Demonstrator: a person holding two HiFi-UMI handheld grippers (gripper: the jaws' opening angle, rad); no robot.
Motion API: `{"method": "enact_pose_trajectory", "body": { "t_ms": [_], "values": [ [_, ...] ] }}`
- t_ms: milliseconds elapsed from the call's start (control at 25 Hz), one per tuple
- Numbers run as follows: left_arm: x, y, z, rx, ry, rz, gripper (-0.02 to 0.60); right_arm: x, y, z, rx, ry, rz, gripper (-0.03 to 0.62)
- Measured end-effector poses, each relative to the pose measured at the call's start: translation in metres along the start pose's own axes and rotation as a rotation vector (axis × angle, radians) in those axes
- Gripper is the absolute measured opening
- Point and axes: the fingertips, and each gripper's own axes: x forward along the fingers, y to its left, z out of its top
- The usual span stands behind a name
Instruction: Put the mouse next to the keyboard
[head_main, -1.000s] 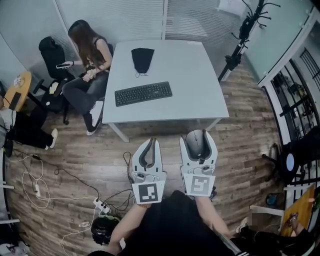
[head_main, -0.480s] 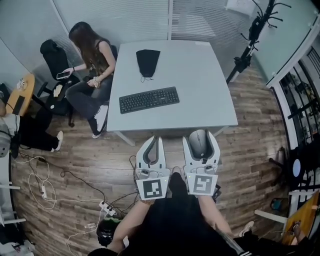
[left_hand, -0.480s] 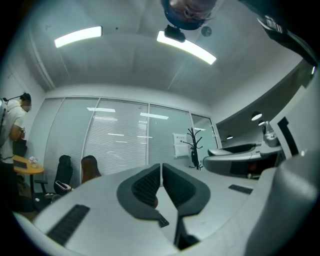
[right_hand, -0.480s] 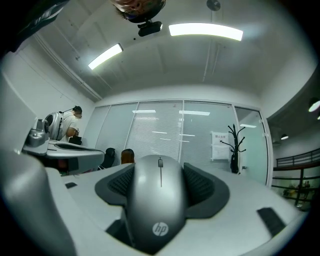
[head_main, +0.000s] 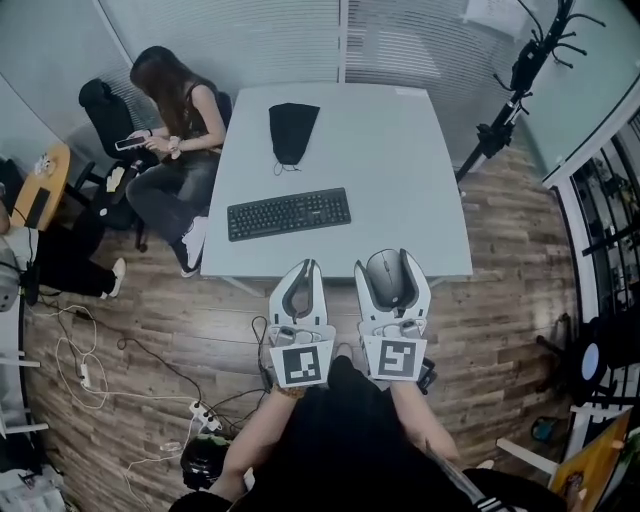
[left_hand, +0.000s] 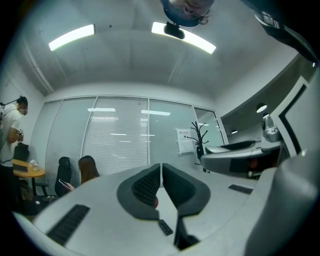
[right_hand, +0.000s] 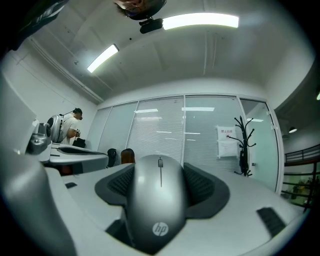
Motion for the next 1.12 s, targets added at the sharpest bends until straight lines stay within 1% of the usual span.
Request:
{"method": "enact_pose_trajectory", "body": {
  "t_ms": [120, 240, 400, 520, 600, 840, 920, 960, 1040, 1080, 1120],
  "values": [
    [0.016, -0.004, -0.004, 0.011, 0.007, 0.014, 0.021, 0.014, -0.014, -0.009, 0.010, 0.010, 0.011, 0.293],
    [0.028, -0.006, -0.008, 0.024, 0.012, 0.032, 0.021, 0.027, -0.025, -0.021, -0.001, 0.026, 0.028, 0.293],
    [0.040, -0.003, -0.017, 0.016, 0.024, 0.050, 0.021, 0.043, -0.034, -0.031, 0.013, 0.027, 0.026, 0.293],
    [0.050, 0.005, -0.021, 0.011, 0.024, 0.047, 0.021, 0.053, -0.035, -0.038, -0.012, 0.056, 0.018, 0.293],
    [0.060, 0.011, -0.025, 0.012, 0.020, 0.039, 0.021, 0.064, -0.035, -0.044, -0.035, 0.079, 0.011, 0.293],
    [0.091, 0.036, -0.033, -0.013, 0.006, 0.007, 0.021, 0.101, -0.033, -0.047, -0.045, 0.076, -0.029, 0.293],
    [0.102, 0.047, -0.033, -0.008, -0.006, -0.006, 0.021, 0.115, -0.032, -0.047, -0.062, 0.074, -0.045, 0.293],
    [0.107, 0.052, -0.033, 0.018, -0.012, -0.020, 0.021, 0.122, -0.031, -0.047, -0.075, 0.080, -0.054, 0.293],
    [0.115, 0.059, -0.035, 0.119, -0.013, -0.073, 0.021, 0.131, -0.029, -0.050, -0.097, 0.099, -0.078, 0.293],
    [0.119, 0.063, -0.038, 0.116, -0.012, -0.082, 0.021, 0.135, -0.026, -0.051, -0.105, 0.100, -0.085, 0.293],
    [0.122, 0.069, -0.042, 0.064, -0.012, -0.072, 0.021, 0.139, -0.022, -0.052, -0.111, 0.097, -0.089, 0.293]
  ]
}}
